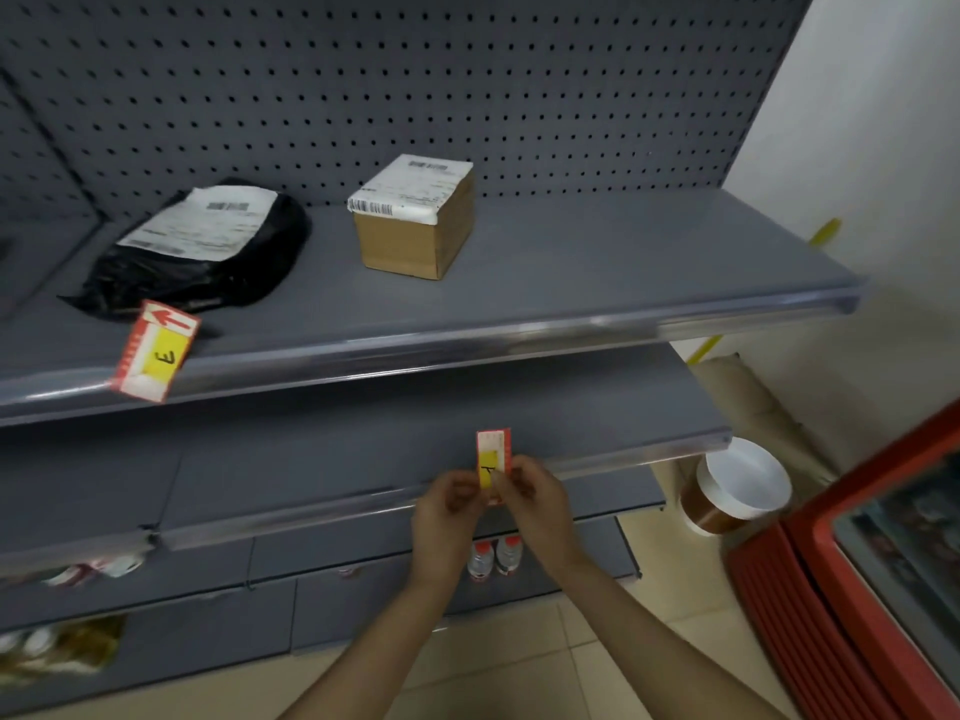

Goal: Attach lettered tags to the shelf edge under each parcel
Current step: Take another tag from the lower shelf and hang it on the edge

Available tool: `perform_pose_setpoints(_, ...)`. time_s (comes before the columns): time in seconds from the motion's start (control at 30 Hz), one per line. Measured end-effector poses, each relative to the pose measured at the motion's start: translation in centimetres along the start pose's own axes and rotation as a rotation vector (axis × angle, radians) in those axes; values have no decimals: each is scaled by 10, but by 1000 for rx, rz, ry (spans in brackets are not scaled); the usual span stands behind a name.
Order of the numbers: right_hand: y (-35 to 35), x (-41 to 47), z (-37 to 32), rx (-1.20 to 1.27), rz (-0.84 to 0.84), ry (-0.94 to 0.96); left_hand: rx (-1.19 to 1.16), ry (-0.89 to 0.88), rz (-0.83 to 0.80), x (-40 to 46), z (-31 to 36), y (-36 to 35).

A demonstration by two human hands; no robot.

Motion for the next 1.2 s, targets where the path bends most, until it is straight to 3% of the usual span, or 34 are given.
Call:
perform_pose_setpoints(0.1, 8, 0, -46, -6, -56, 148, 48, -190, 51, -5, 43, 29)
perform_pose_setpoints(0.17, 13, 8, -86, 27, -38, 266, 139, -426, 110, 0, 83, 47)
perform_pose_setpoints(0.27, 20, 27, -148, 76, 23, 433, 398, -780, 231, 15, 142, 63)
perform_pose_setpoints(0.33, 20, 38, -180, 15, -2, 527, 612, -878, 291, 30, 166, 65)
perform_pose_setpoints(0.5, 24, 62, -208, -177, 7, 604, 950, -962, 275, 52, 179, 57)
perform_pose_setpoints(0.67, 22, 73, -210, -282, -8, 664, 929, -1034, 268, 53, 177, 57)
perform_pose_setpoints(1.0, 3, 74, -219, -446, -83, 772, 949, -855, 290, 50, 175, 66)
perform_pose_setpoints(1.2, 6, 74, -218, -468, -78, 775, 1101, -889, 284, 51, 182, 61)
Point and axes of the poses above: each hand's wrist, its own x-axis towards the middle knuckle, its own y-axis out of the back of the hand, z = x × y, the point moved 5 cm from there along x, towards the middle knuckle, and after that the axes turned 11 degrees about z, right-handed, at the moved point
